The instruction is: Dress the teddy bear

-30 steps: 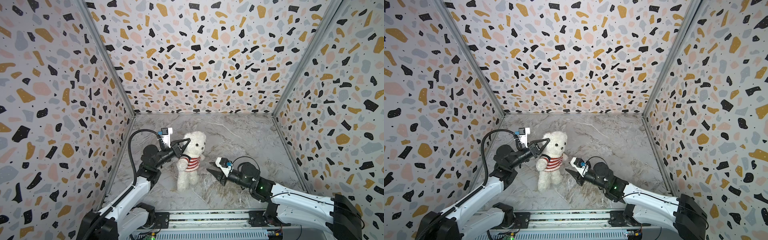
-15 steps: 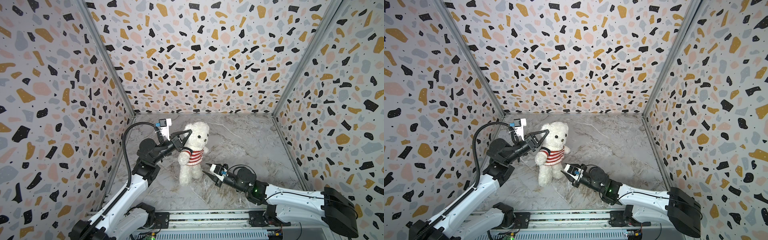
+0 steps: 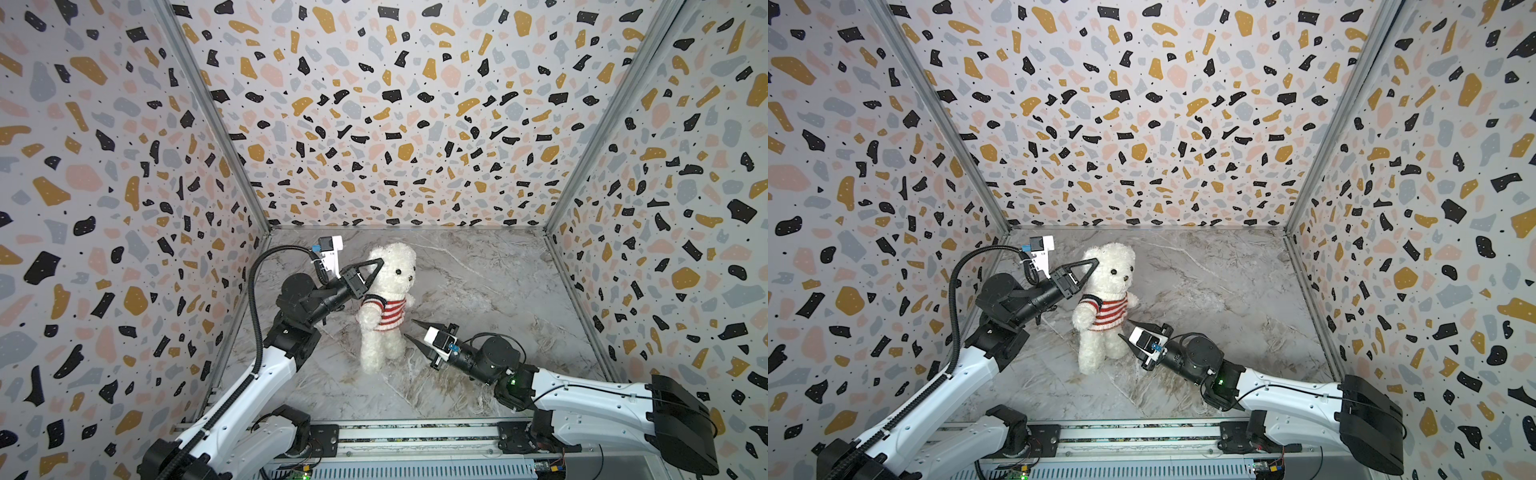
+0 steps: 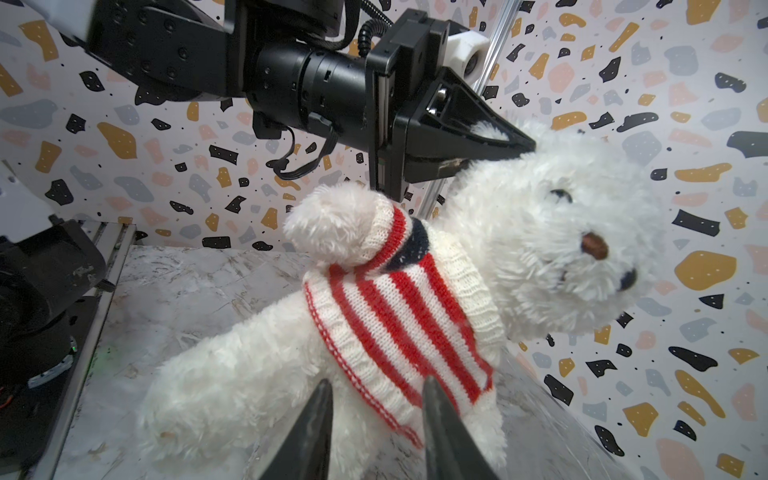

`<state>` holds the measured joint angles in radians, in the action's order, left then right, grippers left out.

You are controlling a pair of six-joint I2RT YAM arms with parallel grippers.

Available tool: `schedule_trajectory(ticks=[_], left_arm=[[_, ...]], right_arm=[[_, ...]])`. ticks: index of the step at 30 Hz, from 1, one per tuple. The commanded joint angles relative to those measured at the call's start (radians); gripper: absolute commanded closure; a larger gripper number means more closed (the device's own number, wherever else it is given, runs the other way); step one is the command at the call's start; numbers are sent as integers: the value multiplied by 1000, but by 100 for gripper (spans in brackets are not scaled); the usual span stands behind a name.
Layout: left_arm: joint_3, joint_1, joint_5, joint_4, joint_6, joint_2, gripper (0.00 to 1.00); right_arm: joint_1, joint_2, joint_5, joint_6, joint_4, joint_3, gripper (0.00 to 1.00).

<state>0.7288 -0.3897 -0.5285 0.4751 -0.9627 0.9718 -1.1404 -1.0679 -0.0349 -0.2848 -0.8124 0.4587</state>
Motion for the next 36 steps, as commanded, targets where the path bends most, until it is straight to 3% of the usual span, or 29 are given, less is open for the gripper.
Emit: schedule_trajectory(ticks=[1,21,36], left_arm=[[33,-11,10,88,-30,-18,100],[-7,-25,41,156,-99,-23,100],[-41,-29,50,180,-121,-17,100]], right_arm=[[-5,-27,21,-29,-36,49,63],[-14,-171,-8,-142,-62,123,64],[-17,-186,-65,-140,-95,87,98]])
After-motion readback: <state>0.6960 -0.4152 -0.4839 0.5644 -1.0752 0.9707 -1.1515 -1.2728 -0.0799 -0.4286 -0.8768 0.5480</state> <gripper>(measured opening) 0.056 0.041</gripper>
